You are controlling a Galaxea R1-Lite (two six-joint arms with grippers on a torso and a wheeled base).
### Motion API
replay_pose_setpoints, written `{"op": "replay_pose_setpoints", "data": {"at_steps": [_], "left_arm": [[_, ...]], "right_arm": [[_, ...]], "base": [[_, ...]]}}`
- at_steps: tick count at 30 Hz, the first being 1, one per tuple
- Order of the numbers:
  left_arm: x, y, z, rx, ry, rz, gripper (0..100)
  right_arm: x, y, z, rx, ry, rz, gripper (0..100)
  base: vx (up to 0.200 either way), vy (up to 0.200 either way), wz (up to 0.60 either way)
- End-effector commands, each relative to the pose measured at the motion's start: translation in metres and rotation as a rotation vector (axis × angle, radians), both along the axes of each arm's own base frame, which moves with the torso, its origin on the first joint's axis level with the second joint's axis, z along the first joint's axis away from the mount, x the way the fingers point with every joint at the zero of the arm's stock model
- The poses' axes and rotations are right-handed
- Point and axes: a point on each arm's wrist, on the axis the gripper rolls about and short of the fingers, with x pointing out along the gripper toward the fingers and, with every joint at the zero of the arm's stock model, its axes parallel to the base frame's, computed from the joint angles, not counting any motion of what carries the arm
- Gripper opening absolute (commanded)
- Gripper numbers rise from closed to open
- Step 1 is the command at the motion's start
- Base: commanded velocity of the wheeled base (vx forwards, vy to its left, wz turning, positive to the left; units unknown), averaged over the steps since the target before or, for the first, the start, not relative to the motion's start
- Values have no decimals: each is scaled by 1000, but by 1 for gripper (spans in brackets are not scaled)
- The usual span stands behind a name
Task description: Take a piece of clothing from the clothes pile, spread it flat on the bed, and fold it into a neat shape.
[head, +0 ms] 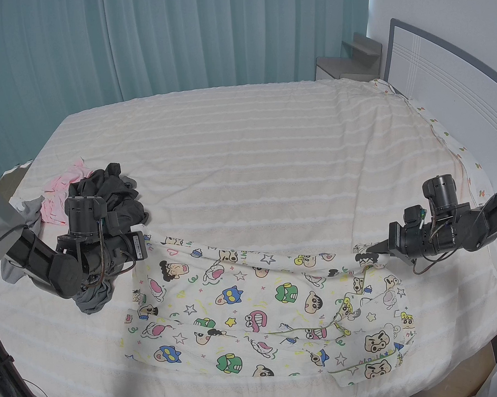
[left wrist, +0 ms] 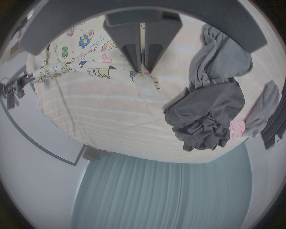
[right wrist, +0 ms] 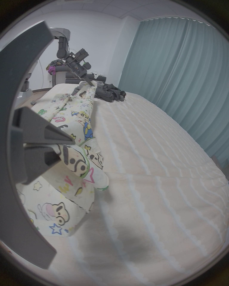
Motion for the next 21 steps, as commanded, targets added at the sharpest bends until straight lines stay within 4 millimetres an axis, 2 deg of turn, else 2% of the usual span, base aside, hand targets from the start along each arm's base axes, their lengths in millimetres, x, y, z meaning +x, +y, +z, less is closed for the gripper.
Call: {"op": "replay_pose_setpoints", "data": {"at_steps": [1, 9, 14, 21], "left_arm": [[-13, 1, -13, 72, -9, -38, 0], [-27, 2, -33, 180, -50, -103, 0], [-39, 2, -40, 191, -44, -116, 0], [-60, 4, -50, 197, -22, -158, 0]], "right_arm": [[-24, -2, 3, 1, 3, 38, 0], [-37, -1, -8, -12, 46, 62, 0], [-42, -1, -14, -25, 60, 76, 0], [-61, -3, -22, -48, 95, 100, 0]], "base": [[0, 0, 0], [0, 0, 0], [0, 0, 0], [0, 0, 0]]}}
